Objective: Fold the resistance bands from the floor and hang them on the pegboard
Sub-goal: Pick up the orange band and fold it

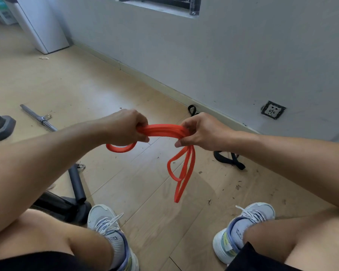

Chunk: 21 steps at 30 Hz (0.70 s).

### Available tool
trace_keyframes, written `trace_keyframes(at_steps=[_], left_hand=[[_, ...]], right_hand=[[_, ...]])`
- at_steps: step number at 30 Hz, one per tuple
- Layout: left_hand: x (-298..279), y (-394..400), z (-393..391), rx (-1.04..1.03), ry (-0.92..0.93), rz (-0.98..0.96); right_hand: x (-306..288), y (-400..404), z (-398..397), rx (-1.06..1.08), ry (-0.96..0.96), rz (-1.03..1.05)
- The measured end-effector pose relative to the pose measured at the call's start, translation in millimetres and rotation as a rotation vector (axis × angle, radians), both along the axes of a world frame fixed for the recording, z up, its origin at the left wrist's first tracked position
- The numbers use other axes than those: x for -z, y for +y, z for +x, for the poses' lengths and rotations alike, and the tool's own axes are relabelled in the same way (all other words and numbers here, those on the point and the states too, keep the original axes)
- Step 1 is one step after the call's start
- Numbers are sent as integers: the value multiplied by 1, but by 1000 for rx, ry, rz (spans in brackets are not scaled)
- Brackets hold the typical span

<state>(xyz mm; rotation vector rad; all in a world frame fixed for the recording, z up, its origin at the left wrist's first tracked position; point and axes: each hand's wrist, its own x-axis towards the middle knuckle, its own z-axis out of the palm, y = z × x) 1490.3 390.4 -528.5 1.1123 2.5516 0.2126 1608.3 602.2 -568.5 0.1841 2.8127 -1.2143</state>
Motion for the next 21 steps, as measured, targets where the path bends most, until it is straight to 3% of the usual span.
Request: trace_keyframes(at_steps=[2, 10, 21], left_hand=[[6, 3, 5, 33, 16, -34], [6, 28, 35, 89, -161, 215], [3, 44, 39, 209, -57, -59]], right_hand=[[-4, -5, 1, -41, 19, 33], [-8, -18, 2, -137, 7, 160], [-9, -7, 2, -113, -143, 48]])
